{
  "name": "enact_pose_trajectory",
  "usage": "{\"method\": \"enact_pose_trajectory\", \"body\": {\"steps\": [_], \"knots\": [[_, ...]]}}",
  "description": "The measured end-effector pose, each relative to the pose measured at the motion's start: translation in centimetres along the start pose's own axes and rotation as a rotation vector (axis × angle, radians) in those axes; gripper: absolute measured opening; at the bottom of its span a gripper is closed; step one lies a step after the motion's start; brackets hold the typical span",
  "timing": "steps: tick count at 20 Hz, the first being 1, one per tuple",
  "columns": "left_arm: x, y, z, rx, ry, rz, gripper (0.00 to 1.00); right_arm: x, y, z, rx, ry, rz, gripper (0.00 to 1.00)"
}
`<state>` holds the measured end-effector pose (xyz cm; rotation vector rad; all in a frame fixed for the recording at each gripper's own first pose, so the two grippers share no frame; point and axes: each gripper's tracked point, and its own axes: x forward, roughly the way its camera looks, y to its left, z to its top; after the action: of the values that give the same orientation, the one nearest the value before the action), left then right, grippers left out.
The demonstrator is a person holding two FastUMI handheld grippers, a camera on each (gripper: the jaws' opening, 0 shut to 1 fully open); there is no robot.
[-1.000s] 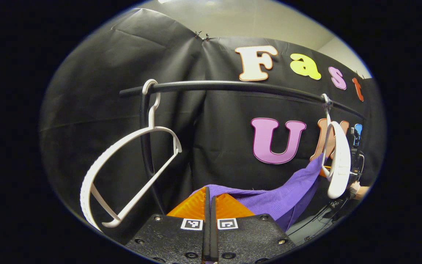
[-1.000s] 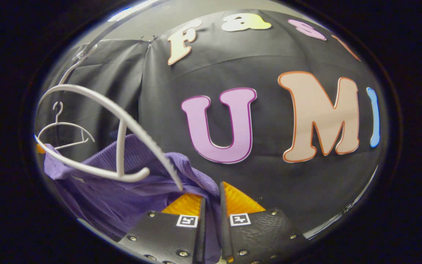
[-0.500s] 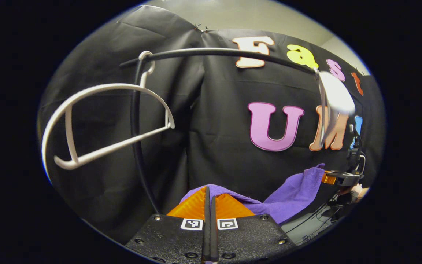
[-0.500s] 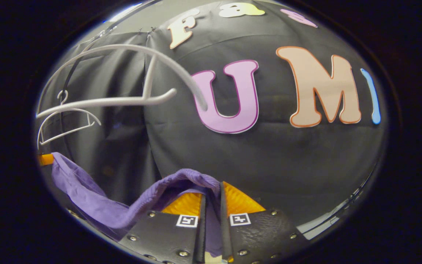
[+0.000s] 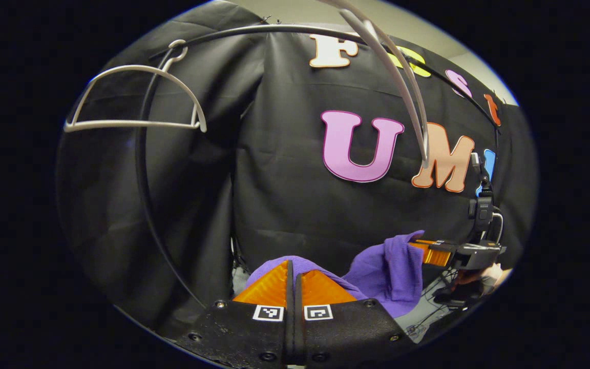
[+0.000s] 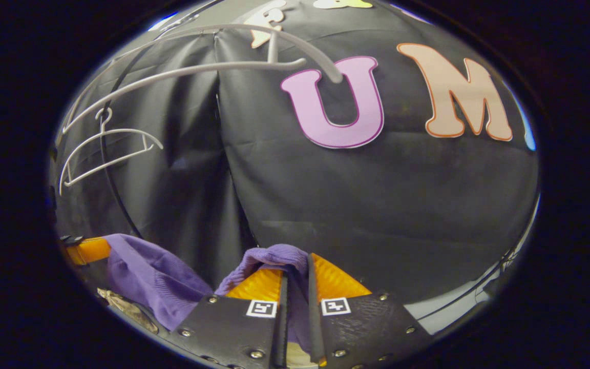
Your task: Grasp the clothes on the hanger with both hands and then place them into the laundry hamper below.
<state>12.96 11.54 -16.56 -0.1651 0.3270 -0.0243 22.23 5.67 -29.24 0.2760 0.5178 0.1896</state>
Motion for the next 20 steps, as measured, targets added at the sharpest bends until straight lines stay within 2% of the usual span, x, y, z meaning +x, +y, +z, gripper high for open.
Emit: {"method": "enact_pose_trajectory", "body": {"steps": [6,15,20], "knots": [[2.3,-3.6,-2.0,-0.042,0.04,-0.057,0.01,-0.6,1.2,-4.3,-0.017,0.076,0.021,0.17],[4.6,-4.2,-10.1,-0.007,0.213,-0.043,0.01,-1.4,0.4,-12.4,-0.034,0.238,-0.013,0.18],[4.4,-4.4,-15.6,0.02,0.328,-0.054,0.0,-1.3,0.7,-12.6,-0.019,0.238,-0.008,0.18]]}}
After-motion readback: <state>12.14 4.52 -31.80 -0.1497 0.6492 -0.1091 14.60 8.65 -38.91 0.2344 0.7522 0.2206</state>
